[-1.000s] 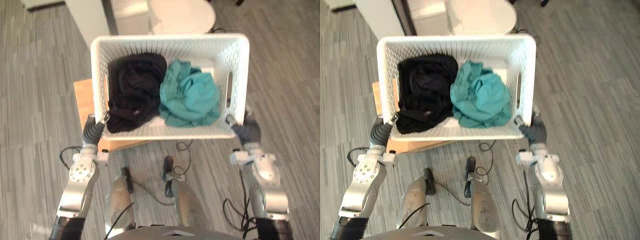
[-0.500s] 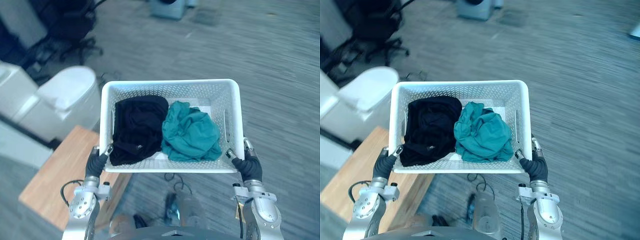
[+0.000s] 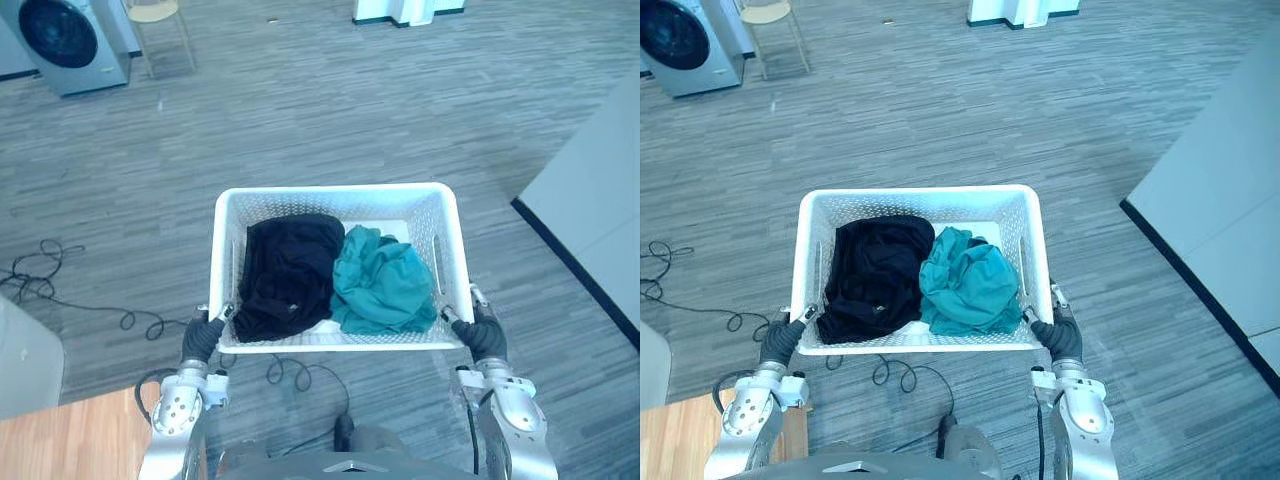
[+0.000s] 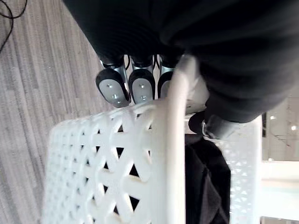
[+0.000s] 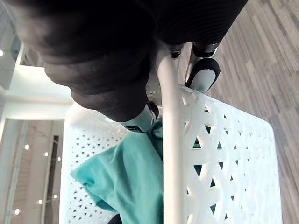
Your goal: Pick up the laundry basket with both hands and put the clothes into the washing machine.
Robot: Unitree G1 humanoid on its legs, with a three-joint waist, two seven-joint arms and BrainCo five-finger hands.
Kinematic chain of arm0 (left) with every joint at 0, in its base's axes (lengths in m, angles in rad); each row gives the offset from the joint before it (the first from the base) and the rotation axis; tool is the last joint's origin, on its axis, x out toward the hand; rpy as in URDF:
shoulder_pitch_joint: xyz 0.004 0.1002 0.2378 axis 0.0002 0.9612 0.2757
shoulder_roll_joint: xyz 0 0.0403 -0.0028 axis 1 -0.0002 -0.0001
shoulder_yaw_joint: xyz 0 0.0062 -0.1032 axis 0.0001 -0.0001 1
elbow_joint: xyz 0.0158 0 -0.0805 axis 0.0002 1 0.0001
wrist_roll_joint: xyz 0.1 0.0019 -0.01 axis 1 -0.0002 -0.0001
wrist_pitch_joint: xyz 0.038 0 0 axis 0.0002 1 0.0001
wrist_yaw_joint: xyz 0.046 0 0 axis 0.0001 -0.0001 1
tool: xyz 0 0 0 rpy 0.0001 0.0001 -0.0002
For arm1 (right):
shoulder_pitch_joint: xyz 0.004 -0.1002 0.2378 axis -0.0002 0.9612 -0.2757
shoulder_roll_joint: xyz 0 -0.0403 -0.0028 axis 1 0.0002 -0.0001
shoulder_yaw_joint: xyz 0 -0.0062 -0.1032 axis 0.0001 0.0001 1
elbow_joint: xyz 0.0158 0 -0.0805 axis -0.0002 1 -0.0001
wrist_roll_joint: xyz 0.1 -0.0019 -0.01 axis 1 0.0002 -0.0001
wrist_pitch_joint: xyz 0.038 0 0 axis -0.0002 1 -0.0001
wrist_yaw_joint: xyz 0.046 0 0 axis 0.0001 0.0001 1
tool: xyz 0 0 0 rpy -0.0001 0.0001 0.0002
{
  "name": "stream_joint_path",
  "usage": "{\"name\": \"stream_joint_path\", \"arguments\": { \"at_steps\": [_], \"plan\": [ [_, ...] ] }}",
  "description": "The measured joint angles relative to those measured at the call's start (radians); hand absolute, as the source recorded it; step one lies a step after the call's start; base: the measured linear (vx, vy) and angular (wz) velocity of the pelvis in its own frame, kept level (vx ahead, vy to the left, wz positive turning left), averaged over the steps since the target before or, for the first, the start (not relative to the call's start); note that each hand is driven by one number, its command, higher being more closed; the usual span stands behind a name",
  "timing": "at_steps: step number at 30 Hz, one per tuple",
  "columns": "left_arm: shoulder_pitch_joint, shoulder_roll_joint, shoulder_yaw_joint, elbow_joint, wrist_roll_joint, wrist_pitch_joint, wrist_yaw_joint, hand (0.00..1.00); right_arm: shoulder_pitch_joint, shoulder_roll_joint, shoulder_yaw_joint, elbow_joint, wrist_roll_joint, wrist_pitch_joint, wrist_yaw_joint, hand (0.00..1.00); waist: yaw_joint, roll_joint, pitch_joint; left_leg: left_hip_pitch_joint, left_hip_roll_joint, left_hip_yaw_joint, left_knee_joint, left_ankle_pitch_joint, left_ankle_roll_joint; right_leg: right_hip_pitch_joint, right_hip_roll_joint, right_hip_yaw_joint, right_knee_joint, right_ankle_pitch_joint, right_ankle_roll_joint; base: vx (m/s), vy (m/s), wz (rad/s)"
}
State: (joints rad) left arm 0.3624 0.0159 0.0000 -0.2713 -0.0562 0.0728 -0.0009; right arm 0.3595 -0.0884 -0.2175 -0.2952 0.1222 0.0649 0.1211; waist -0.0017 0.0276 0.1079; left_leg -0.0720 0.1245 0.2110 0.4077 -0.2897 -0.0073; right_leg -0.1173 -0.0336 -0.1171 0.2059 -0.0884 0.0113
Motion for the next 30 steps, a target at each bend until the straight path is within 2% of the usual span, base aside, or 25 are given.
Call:
{"name": "stream_joint_path", "arguments": {
  "at_steps": [1, 2, 8, 12, 14, 16, 17, 18, 19, 21, 22, 23, 24, 25, 26, 27, 28, 29, 30],
  "plan": [
    [0.001, 0.001, -0.001, -0.006, 0.000, -0.002, 0.000, 1.00, 0.003, -0.002, 0.000, 0.000, 0.005, 0.000, 0.000, 1.00, 0.003, 0.012, -0.004, 0.006, -0.006, -0.015, -0.067, 0.031, 0.007, -0.004, 0.002, -0.001, 0.003, 0.001, 0.004, -0.07, 0.158, -0.11],
    [0.006, 0.000, 0.005, -0.009, 0.000, -0.007, 0.001, 1.00, 0.002, 0.002, 0.009, 0.007, 0.010, 0.000, 0.001, 1.00, 0.011, 0.010, -0.006, 0.017, -0.012, -0.019, -0.092, 0.043, -0.016, -0.016, 0.000, 0.009, 0.016, -0.003, 0.012, -0.06, 0.123, -0.08],
    [0.016, 0.007, 0.052, -0.030, 0.000, -0.008, 0.001, 1.00, -0.007, 0.002, 0.049, 0.005, 0.040, 0.000, 0.002, 1.00, 0.039, 0.001, -0.007, -0.003, -0.064, -0.019, -0.111, 0.057, 0.011, -0.017, -0.040, 0.022, -0.032, 0.033, 0.045, -0.03, 0.124, 0.05],
    [0.012, 0.004, 0.063, -0.042, 0.000, -0.012, 0.003, 1.00, -0.038, 0.003, 0.052, 0.010, 0.041, 0.000, -0.005, 1.00, 0.039, 0.002, -0.005, -0.069, -0.059, -0.026, -0.058, 0.033, 0.017, -0.019, -0.048, -0.003, -0.083, 0.053, 0.053, -0.02, 0.080, 0.08],
    [0.012, 0.004, 0.060, -0.045, 0.001, -0.012, 0.004, 1.00, -0.038, 0.011, 0.052, 0.010, 0.037, 0.000, -0.024, 1.00, 0.040, -0.002, -0.002, -0.073, -0.064, -0.029, -0.048, 0.013, 0.019, -0.016, -0.055, -0.013, -0.073, 0.035, 0.064, 0.03, 0.066, 0.20],
    [0.012, 0.011, 0.036, -0.045, 0.005, -0.012, 0.013, 1.00, -0.030, 0.043, 0.042, 0.008, 0.028, 0.000, -0.037, 1.00, 0.021, -0.010, 0.006, -0.045, -0.080, -0.039, -0.043, -0.019, 0.032, -0.018, -0.088, -0.041, 0.021, -0.039, 0.078, 0.12, 0.095, 0.39],
    [0.012, 0.019, 0.031, -0.049, 0.011, -0.012, 0.015, 1.00, -0.017, 0.070, 0.039, 0.007, 0.027, 0.000, -0.043, 1.00, 0.010, -0.032, 0.018, -0.006, -0.108, -0.053, -0.065, -0.026, 0.041, -0.053, -0.126, -0.053, 0.170, -0.089, 0.061, 0.15, 0.057, 0.24],
    [0.012, 0.025, 0.035, -0.049, 0.016, -0.012, 0.020, 1.00, -0.017, 0.083, 0.039, 0.011, 0.027, 0.001, -0.043, 1.00, 0.009, -0.040, 0.020, 0.022, -0.121, -0.055, -0.088, -0.025, 0.062, -0.121, -0.158, -0.057, 0.327, -0.092, 0.044, 0.21, 0.046, 0.12],
    [0.011, 0.043, 0.037, -0.050, 0.022, -0.010, 0.022, 1.00, -0.009, 0.090, 0.043, 0.022, 0.026, 0.006, -0.045, 1.00, -0.003, -0.013, 0.025, 0.059, -0.110, -0.057, -0.124, -0.022, 0.073, -0.211, -0.150, -0.060, 0.417, -0.117, -0.001, 0.26, 0.051, -0.10],
    [0.009, 0.055, 0.038, -0.058, 0.022, -0.011, 0.024, 1.00, -0.011, 0.090, 0.050, 0.031, 0.027, 0.006, -0.045, 1.00, -0.006, -0.014, 0.025, 0.079, -0.103, -0.053, -0.155, -0.023, 0.070, -0.253, -0.122, -0.053, 0.348, -0.114, 0.003, 0.31, 0.029, -0.12],
    [-0.005, 0.057, 0.038, -0.059, 0.023, -0.011, 0.024, 1.00, -0.014, 0.091, 0.048, 0.031, 0.028, 0.006, -0.045, 1.00, -0.009, -0.016, 0.028, 0.096, -0.096, -0.050, -0.174, -0.037, 0.061, -0.303, -0.082, -0.031, 0.231, -0.073, 0.008, 0.36, -0.022, -0.12],
    [-0.012, 0.057, 0.037, -0.058, 0.026, -0.011, 0.024, 1.00, -0.015, 0.090, 0.045, 0.031, 0.028, 0.006, -0.045, 1.00, -0.013, -0.015, 0.031, 0.107, -0.092, -0.050, -0.181, -0.044, 0.054, -0.320, -0.065, -0.023, 0.182, -0.043, 0.015, 0.50, -0.058, 0.01],
    [-0.026, 0.057, 0.035, -0.051, 0.034, -0.011, 0.023, 1.00, -0.018, 0.090, 0.040, 0.032, 0.028, 0.006, -0.046, 1.00, -0.030, -0.010, 0.037, 0.136, -0.082, -0.051, -0.190, -0.055, 0.036, -0.342, -0.034, -0.001, 0.065, 0.029, 0.024, 0.48, -0.069, 0.15],
    [-0.036, 0.057, 0.033, -0.046, 0.040, -0.011, 0.023, 1.00, -0.018, 0.089, 0.037, 0.031, 0.028, 0.006, -0.047, 1.00, -0.040, -0.010, 0.040, 0.158, -0.080, -0.058, -0.204, -0.062, 0.028, -0.345, -0.025, 0.003, 0.002, 0.072, 0.035, 0.44, -0.068, 0.37],
    [-0.055, 0.057, 0.033, -0.033, 0.042, -0.011, 0.024, 1.00, -0.016, 0.087, 0.038, 0.030, 0.028, 0.006, -0.055, 1.00, -0.063, -0.011, 0.040, 0.206, -0.080, -0.074, -0.229, -0.080, 0.005, -0.356, -0.016, 0.003, -0.071, 0.127, 0.043, 0.60, -0.124, 0.44],
    [-0.074, 0.054, 0.032, -0.020, 0.042, -0.011, 0.024, 1.00, -0.013, 0.086, 0.046, 0.024, 0.028, 0.006, -0.064, 1.00, -0.072, -0.017, 0.036, 0.257, -0.074, -0.077, -0.232, -0.105, -0.034, -0.363, -0.010, 0.020, -0.064, 0.190, 0.027, 0.61, -0.139, 0.43],
    [-0.083, 0.048, 0.029, -0.011, 0.044, -0.011, 0.025, 1.00, -0.014, 0.081, 0.047, 0.025, 0.028, 0.006, -0.067, 1.00, -0.076, -0.008, 0.035, 0.267, -0.061, -0.078, -0.208, -0.115, -0.047, -0.368, 0.000, 0.036, -0.012, 0.248, 0.020, 0.73, -0.203, 0.25],
    [-0.109, 0.033, 0.025, 0.005, 0.058, -0.011, 0.031, 1.00, -0.022, 0.066, 0.045, 0.024, 0.028, 0.008, -0.071, 1.00, -0.073, 0.028, 0.045, 0.241, -0.013, -0.076, -0.077, -0.116, -0.052, -0.387, 0.018, 0.014, 0.112, 0.199, 0.013, 0.49, -0.162, 0.18],
    [-0.120, 0.028, 0.023, 0.007, 0.065, -0.011, 0.034, 1.00, -0.024, 0.062, 0.045, 0.015, 0.028, 0.008, -0.075, 1.00, -0.074, 0.043, 0.053, 0.189, 0.021, -0.075, 0.084, -0.086, -0.043, -0.382, 0.025, -0.009, 0.180, 0.135, -0.006, 0.66, -0.256, 0.16]
  ]
}}
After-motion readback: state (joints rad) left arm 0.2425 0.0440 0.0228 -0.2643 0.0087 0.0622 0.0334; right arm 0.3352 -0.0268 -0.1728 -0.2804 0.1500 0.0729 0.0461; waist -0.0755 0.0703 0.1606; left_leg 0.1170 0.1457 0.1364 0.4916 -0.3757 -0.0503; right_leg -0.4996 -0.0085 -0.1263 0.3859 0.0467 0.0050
